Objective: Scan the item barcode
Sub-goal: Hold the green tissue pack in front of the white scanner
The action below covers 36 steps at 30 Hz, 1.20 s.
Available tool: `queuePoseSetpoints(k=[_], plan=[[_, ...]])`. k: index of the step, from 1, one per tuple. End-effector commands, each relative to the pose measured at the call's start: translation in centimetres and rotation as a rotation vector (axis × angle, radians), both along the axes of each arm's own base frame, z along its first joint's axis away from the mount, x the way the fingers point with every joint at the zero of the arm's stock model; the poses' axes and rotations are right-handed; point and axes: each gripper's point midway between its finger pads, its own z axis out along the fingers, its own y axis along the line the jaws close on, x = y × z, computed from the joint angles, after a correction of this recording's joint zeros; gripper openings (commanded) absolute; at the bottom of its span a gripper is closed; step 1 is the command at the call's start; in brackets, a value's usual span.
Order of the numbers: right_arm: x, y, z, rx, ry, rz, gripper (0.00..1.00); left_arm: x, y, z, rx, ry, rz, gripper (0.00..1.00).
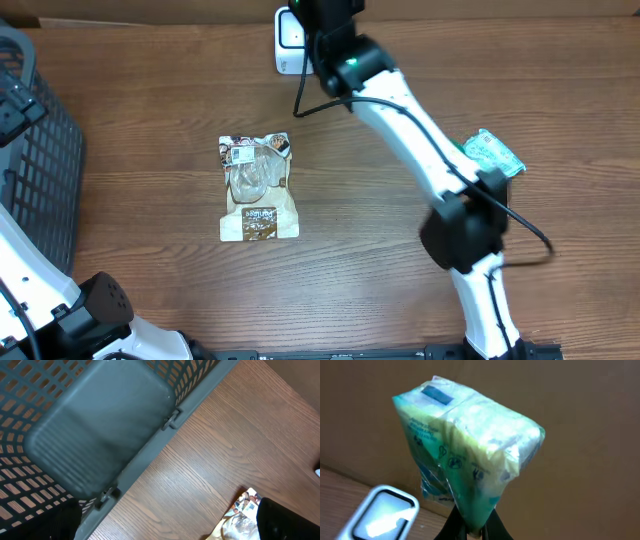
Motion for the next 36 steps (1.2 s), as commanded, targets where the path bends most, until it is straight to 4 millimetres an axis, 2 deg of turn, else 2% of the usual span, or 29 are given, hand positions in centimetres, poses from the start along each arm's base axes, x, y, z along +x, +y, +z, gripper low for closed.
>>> queuePoseSetpoints(k=[1,5,7,12,20,29,36], plan=[[1.7,0.0,-3.6,-0.167,0.001,-0.016,0.04,0.0,-0.1,0.1,-0.002,-0.007,0.007,1.0],[3.4,1.0,-7.5,-0.165,-0.027,-0.019,0.04,0.0,-0.1,0.1,-0.002,-0.007,0.007,1.0],[4.2,1.4,-10.0,-0.259,-0.028,0.0,0.04,0.0,-0.1,0.1,-0.002,-0.007,0.007,0.99],[5.0,1.8,-13.7,-0.49,-0.026,0.045,0.04,0.0,-0.1,0.1,-0.002,-0.007,0.007,1.0],[5.4,2.3,-14.7,-0.515,-0.028,0.09,0.04,0.0,-0.1,0.1,-0.002,-0.007,0.007,0.99],[5.3,2.5,-14.8,-0.516,-0.028,0.094,0.04,0.0,-0.1,0.1,-0.002,-0.007,0.006,1.0],[4.9,3.5,-14.5,-0.509,-0.041,0.102,0.04,0.0,-0.1,0.1,-0.002,-0.007,0.006,1.0]])
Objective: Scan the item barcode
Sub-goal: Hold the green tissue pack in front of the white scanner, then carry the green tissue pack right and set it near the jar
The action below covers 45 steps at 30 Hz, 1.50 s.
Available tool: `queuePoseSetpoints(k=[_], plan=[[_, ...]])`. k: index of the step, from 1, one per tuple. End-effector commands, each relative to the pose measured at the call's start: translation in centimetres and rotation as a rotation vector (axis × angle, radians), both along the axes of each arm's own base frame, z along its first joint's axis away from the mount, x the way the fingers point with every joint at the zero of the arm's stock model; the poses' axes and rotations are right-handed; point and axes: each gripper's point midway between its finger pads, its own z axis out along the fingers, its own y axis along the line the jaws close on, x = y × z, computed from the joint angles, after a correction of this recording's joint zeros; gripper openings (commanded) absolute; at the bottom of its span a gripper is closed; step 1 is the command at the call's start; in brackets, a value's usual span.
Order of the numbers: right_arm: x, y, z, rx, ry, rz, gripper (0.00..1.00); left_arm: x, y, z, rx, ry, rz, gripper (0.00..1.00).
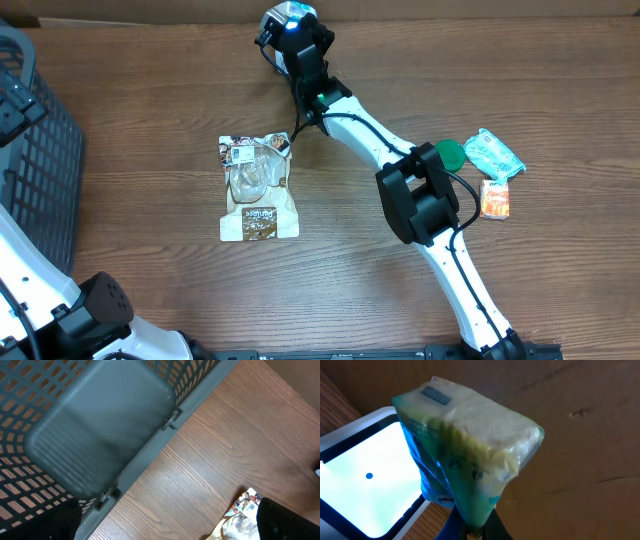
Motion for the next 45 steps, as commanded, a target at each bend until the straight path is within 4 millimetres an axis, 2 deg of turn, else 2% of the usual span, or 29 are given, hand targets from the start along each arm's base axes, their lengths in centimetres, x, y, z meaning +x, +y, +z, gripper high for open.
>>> queuePoseSetpoints(k=[1,4,8,12,14,18,22,25,26,29,33,35,37,39,40,43,45], plan=[[-0.2,1.0,1.2,0.032,-0.031,0.017,0.04,0.0,-0.1,0.1,-0.002,-0.007,0.006,1.0],[-0.5,1.5,2.5,0.061,-0.047,0.025,0.04,0.0,-0.1,0.1,-0.002,-0.007,0.006,0.99],[-1.1,1.9,5.8,0.241,-0.072,0.015,0.04,0.0,-0.1,0.1,-0.002,-0.007,0.006,1.0],[-2.5,2.7,8.4,0.351,-0.003,0.076,0.04,0.0,-0.1,0.1,-0.002,-0.007,0.006,1.0],[-3.3,3.0,10.1,0.477,0.029,0.088,0.04,0.0,-0.1,0.1,-0.002,-0.007,0.006,1.0],[-5.9,4.4,13.7,0.733,0.161,0.18,0.04,0.0,-0.1,0.1,-0.002,-0.007,0.006,1.0],[-10.5,6.1,17.5,0.977,0.395,0.335,0.04,0.0,-0.1,0.1,-0.002,-0.007,0.006,1.0],[-13.5,5.1,20.1,1.171,0.558,0.322,0.04,0.0,-0.1,0.1,-0.002,-0.007,0.006,1.0],[-14.5,4.0,20.8,1.234,0.611,0.279,0.04,0.0,-0.1,0.1,-0.002,-0.007,0.006,1.0],[-16.8,0.1,22.0,1.274,0.695,0.176,0.04,0.0,-0.1,0.1,-0.002,-0.007,0.006,1.0],[-19.4,-6.1,22.4,1.27,0.75,0.014,0.04,0.0,-0.1,0.1,-0.002,-0.007,0.006,1.0],[-20.5,-9.9,21.9,1.293,0.777,-0.115,0.04,0.0,-0.1,0.1,-0.002,-0.007,0.006,1.0],[-21.4,-13.4,20.6,1.318,0.812,-0.256,0.04,0.0,-0.1,0.1,-0.002,-0.007,0.006,0.99],[-22.6,-18.0,18.1,1.347,0.859,-0.471,0.04,0.0,-0.1,0.1,-0.002,-0.007,0.006,1.0],[-22.8,-19.3,17.3,1.353,0.863,-0.537,0.04,0.0,-0.1,0.1,-0.002,-0.007,0.006,1.0],[-23.9,-25.0,14.3,1.372,0.837,-0.817,0.04,0.0,-0.1,0.1,-0.002,-0.007,0.006,1.0],[-24.7,-27.9,12.4,1.376,0.842,-0.933,0.04,0.0,-0.1,0.1,-0.002,-0.007,0.006,0.99]])
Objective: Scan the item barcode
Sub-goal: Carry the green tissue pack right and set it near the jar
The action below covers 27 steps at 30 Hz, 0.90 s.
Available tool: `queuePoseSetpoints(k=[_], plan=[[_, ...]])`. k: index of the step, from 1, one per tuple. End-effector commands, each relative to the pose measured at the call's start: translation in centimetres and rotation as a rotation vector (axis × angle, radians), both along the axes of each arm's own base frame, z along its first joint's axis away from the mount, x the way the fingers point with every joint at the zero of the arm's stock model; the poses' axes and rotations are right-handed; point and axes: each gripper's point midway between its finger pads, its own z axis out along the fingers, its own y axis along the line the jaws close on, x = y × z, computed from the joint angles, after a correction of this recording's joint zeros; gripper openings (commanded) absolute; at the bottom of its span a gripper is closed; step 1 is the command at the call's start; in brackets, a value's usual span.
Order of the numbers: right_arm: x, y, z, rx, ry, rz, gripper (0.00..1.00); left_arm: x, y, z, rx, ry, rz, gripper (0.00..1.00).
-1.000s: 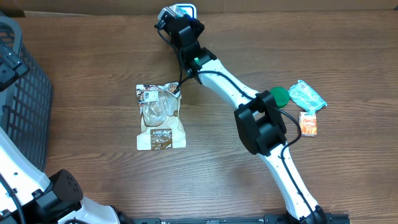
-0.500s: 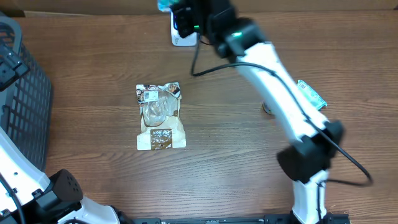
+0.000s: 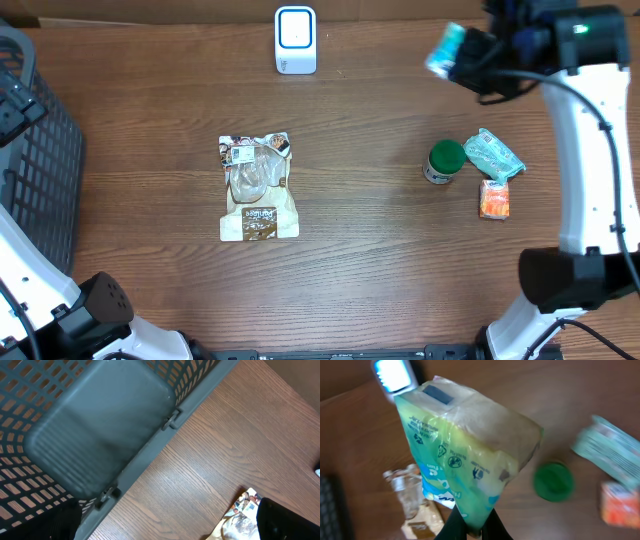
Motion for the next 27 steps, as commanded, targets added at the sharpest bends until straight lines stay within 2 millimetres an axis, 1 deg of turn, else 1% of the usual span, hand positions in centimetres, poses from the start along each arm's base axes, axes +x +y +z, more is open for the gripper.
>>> queuePoseSetpoints(k=[1,3,4,5,7,11,15,16,17,18,21,22,25,27], plan=[[-1.0,-5.1,-2.5,-0.026,0.106,-0.182,0.04,0.0,-0.1,0.1,-0.002,-0.006,0.005,1.0],[-1.7,-6.9,-4.4,-0.029,0.169,-0.227,0.04,0.0,-0.1,0.1,-0.002,-0.006,0.006,1.0],[-2.2,-7.9,-5.7,-0.036,0.208,-0.252,0.04,0.0,-0.1,0.1,-0.002,-0.006,0.005,1.0],[-2.6,-8.5,-6.7,-0.038,0.236,-0.266,0.04,0.0,-0.1,0.1,-0.002,-0.006,0.005,0.99],[-3.5,-9.5,-9.4,-0.034,0.303,-0.289,0.04,0.0,-0.1,0.1,-0.002,-0.006,0.005,1.0],[-5.1,-10.1,-14.3,-0.038,0.391,-0.28,0.04,0.0,-0.1,0.1,-0.002,-0.006,0.005,1.0],[-6.3,-10.1,-17.6,-0.045,0.441,-0.282,0.04,0.0,-0.1,0.1,-0.002,-0.006,0.005,0.99],[-6.4,-10.1,-17.9,-0.044,0.445,-0.282,0.07,0.0,-0.1,0.1,-0.002,-0.006,0.006,1.0],[-6.5,-10.1,-18.1,-0.045,0.446,-0.278,0.13,0.0,-0.1,0.1,-0.002,-0.006,0.005,0.99],[-6.4,-10.1,-18.2,-0.051,0.439,-0.252,0.26,0.0,-0.1,0.1,-0.002,-0.006,0.005,0.99],[-6.3,-10.1,-18.2,-0.057,0.428,-0.227,0.43,0.0,-0.1,0.1,-0.002,-0.006,0.005,1.0],[-6.3,-10.0,-18.1,-0.054,0.428,-0.225,0.47,0.0,-0.1,0.1,-0.002,-0.006,0.006,1.0],[-5.9,-9.5,-17.4,-0.029,0.407,-0.179,0.51,0.0,-0.1,0.1,-0.002,-0.006,0.005,1.0],[-5.5,-9.1,-16.2,-0.011,0.386,-0.147,0.51,0.0,-0.1,0.1,-0.002,-0.006,0.006,0.99]])
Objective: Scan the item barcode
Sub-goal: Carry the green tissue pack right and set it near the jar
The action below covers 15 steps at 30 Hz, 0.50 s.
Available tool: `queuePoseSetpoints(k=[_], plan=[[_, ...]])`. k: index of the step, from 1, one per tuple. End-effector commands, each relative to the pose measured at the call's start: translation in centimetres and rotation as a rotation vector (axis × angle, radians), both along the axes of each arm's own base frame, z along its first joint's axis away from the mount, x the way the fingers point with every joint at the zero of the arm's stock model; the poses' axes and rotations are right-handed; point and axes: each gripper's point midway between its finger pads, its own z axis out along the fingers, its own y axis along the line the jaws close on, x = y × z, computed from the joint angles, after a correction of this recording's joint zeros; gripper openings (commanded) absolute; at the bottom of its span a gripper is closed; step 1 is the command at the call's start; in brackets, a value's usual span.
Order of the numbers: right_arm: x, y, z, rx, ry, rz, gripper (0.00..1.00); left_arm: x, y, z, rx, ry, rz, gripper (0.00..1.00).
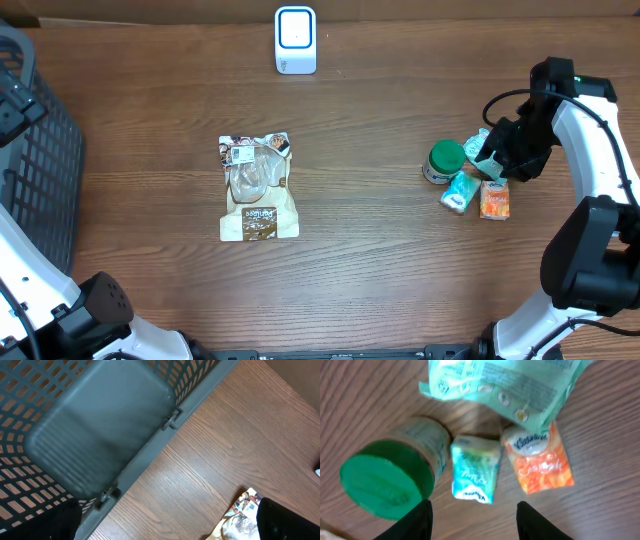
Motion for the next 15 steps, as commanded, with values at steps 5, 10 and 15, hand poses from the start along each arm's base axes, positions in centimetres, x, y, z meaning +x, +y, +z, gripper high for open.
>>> queuePoseSetpoints(k=[5,10,15], plan=[[2.9,3.4,7.5,0.132,-0.194,0.209,0.52,0.0,-0.1,0.1,-0.002,-0.007,0.006,1.0],[4.4,8.7,10.9,0.267,-0.312,0.324,0.54,0.0,-0.1,0.1,-0.002,-0.007,0.006,1.0],[4.5,15.6,11.6,0.396,-0.362,0.457,0.61,0.0,-0.1,0.1,-0.002,-0.007,0.006,1.0]])
